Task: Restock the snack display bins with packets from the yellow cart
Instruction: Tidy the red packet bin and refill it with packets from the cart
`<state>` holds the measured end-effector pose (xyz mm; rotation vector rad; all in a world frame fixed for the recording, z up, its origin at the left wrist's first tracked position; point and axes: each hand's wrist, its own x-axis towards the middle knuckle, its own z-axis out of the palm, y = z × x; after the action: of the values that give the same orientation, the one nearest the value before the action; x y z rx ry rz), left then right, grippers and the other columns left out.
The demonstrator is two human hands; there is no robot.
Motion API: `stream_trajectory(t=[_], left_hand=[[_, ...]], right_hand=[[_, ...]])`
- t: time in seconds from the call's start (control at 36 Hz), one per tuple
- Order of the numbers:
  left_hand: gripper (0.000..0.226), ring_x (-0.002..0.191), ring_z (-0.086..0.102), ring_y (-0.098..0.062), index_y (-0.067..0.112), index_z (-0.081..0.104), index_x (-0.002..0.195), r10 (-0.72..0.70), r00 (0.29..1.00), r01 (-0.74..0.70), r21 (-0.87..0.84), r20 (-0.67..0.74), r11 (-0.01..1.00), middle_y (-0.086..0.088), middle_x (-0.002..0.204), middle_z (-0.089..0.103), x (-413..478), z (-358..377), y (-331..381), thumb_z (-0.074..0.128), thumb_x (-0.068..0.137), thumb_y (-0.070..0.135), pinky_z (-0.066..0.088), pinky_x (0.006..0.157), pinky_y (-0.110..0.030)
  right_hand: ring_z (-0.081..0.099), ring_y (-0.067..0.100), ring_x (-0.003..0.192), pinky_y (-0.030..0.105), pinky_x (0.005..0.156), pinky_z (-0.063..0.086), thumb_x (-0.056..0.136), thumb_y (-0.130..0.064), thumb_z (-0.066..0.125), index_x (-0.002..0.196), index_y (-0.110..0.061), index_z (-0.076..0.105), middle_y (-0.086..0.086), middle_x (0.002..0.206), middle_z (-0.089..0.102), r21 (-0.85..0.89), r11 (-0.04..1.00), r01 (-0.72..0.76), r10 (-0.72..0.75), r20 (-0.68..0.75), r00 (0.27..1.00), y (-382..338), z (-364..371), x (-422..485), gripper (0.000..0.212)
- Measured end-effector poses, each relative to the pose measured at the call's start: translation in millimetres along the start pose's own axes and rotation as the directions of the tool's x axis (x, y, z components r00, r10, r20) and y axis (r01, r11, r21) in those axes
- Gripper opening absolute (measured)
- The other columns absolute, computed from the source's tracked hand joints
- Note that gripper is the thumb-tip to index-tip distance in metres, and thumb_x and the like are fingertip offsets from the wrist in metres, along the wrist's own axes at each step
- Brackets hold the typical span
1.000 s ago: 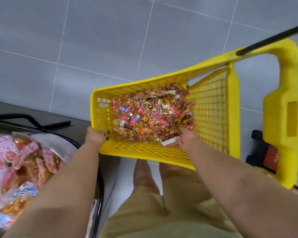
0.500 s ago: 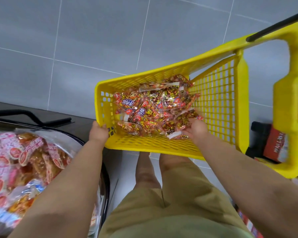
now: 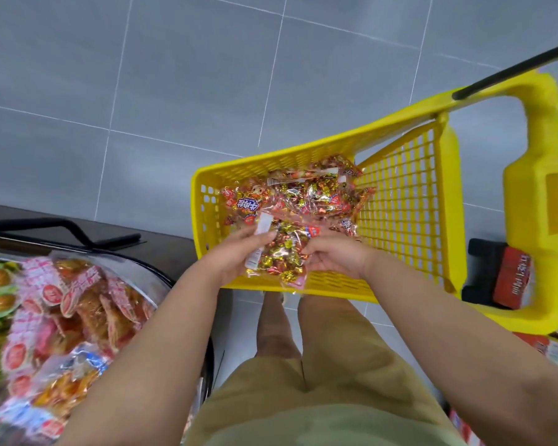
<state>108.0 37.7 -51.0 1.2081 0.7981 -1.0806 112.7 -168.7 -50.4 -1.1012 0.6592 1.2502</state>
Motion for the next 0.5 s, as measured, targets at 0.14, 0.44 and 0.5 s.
stream_trajectory(t=[0.14, 0.44, 0.5], left_hand=[[0.016, 0.085, 0.072, -0.018, 0.018, 0.069, 0.095, -0.007, 0.998, 0.008, 0.013, -0.07, 1.0, -0.002, 0.091, 0.076, 6.5, -11.0, -9.2, 0.074, 0.082, 0.025, 0.057, 0.069, -0.028], [0.036, 0.108, 0.06, -0.023, 0.013, 0.065, 0.111, 0.203, 0.863, -0.119, 0.204, -0.463, 0.972, -0.003, 0.114, 0.066, 11.7, -34.1, -35.0, 0.07, 0.085, 0.037, 0.048, 0.096, -0.042], [0.016, 0.096, 0.057, -0.015, 0.022, 0.059, 0.096, 0.217, 0.848, -0.139, 0.192, -0.483, 0.971, 0.011, 0.095, 0.061, 12.3, -34.7, -36.5, 0.069, 0.087, 0.031, 0.047, 0.081, -0.03]], right_hand=[[0.066, 0.013, 0.084, 0.028, 0.076, 0.056, 0.093, -0.025, 0.055, 0.101, -0.026, 0.045, -0.001, 0.088, 0.067, 0.047, 0.999, 0.005, -0.007, 0.03, 1.0, 4.5, 1.1, 24.2, 0.012], [0.055, 0.026, 0.111, 0.027, 0.087, 0.043, 0.082, -0.028, 0.07, 0.133, -0.019, 0.05, 0.009, 0.128, 0.055, -0.781, 0.589, -0.209, -0.181, -0.379, 0.907, 40.0, -23.6, 90.6, 0.055], [0.056, 0.025, 0.109, 0.028, 0.086, 0.045, 0.085, -0.03, 0.068, 0.133, -0.019, 0.05, 0.008, 0.127, 0.056, -0.812, 0.542, -0.217, -0.202, -0.377, 0.904, 41.4, -21.9, 98.7, 0.053]])
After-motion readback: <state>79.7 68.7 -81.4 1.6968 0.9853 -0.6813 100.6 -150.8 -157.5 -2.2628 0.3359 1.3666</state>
